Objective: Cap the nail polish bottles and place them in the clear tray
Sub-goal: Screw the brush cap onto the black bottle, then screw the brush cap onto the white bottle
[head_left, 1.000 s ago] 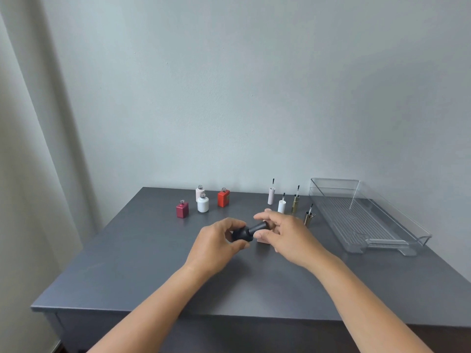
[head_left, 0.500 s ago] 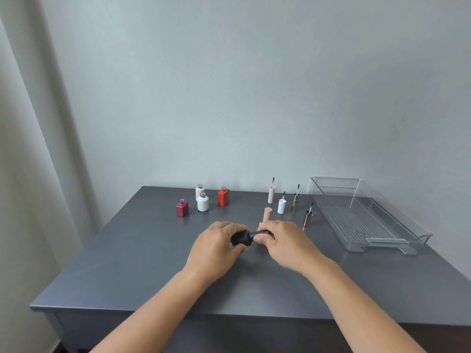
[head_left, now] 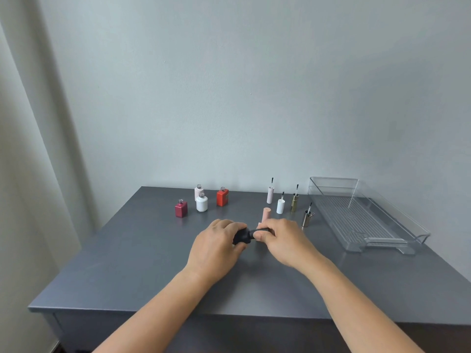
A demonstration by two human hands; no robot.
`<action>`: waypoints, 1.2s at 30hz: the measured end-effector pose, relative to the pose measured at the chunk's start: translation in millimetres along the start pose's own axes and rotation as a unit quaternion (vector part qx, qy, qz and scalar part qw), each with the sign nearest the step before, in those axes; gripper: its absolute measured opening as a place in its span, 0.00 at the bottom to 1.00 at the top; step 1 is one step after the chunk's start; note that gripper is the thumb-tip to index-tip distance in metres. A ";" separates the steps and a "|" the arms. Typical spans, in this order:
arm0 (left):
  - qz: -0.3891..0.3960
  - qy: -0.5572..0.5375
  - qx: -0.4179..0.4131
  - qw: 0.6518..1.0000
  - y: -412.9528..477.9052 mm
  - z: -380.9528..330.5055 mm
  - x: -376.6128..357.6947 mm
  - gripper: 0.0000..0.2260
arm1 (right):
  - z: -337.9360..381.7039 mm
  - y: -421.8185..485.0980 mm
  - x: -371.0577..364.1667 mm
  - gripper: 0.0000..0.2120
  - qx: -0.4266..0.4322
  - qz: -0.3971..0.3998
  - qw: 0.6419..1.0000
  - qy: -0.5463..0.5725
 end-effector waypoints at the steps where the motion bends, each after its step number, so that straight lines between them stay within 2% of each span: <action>1: 0.004 -0.010 0.003 1.000 0.9 1.3 0.0 0.14 | -0.6 -0.4 0.1 0.04 0.000 -0.003 1.000 0.024; 4: 0.041 -0.063 0.023 0.997 2.3 6.3 -2.4 0.15 | -1.0 -1.2 1.6 0.02 0.002 0.015 0.997 0.076; 6: 0.060 -0.103 0.048 0.992 1.8 10.5 -3.9 0.18 | 0.8 -0.3 12.2 0.07 0.002 0.025 0.993 0.119; 8: 0.061 -0.133 0.076 0.986 2.1 16.4 -4.2 0.19 | -0.5 4.7 31.1 0.07 -0.007 -0.026 0.987 0.156; 11: 0.065 -0.181 0.122 0.974 3.5 25.9 -3.9 0.16 | -14.2 19.0 56.2 0.07 -0.051 -0.165 0.964 0.202; 13: 0.074 -0.200 0.151 0.965 5.0 30.3 -5.1 0.14 | -23.7 31.3 59.7 0.06 -0.091 -0.201 0.957 0.189; 15: 0.080 -0.214 0.172 0.958 7.8 34.5 -7.7 0.14 | -28.5 42.9 52.3 0.04 -0.131 -0.166 0.966 0.148; 19: 0.083 -0.245 0.198 0.945 14.9 44.3 -13.4 0.14 | -31.0 60.7 32.1 0.10 -0.172 -0.117 0.975 0.073; 26: 0.085 -0.246 0.202 0.944 23.6 53.1 -22.2 0.16 | -40.4 84.0 11.5 0.07 -0.236 -0.125 0.962 0.049; 33: 0.100 -0.234 0.190 0.948 26.5 55.3 -26.9 0.15 | -54.2 99.8 6.1 0.05 -0.247 -0.136 0.959 0.031; 36: 0.115 -0.241 0.185 0.946 26.8 57.8 -27.1 0.18 | -57.5 103.6 6.0 0.08 -0.255 -0.132 0.958 0.015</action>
Point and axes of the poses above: each hand's wrist, its own y-axis towards the middle knuckle, its own x-axis out of the back of the hand, z = x × y, the point moved 3 cm from there along y, towards the middle knuckle, and after that the axes turned 6 degrees about y, right-handed, at the moved point
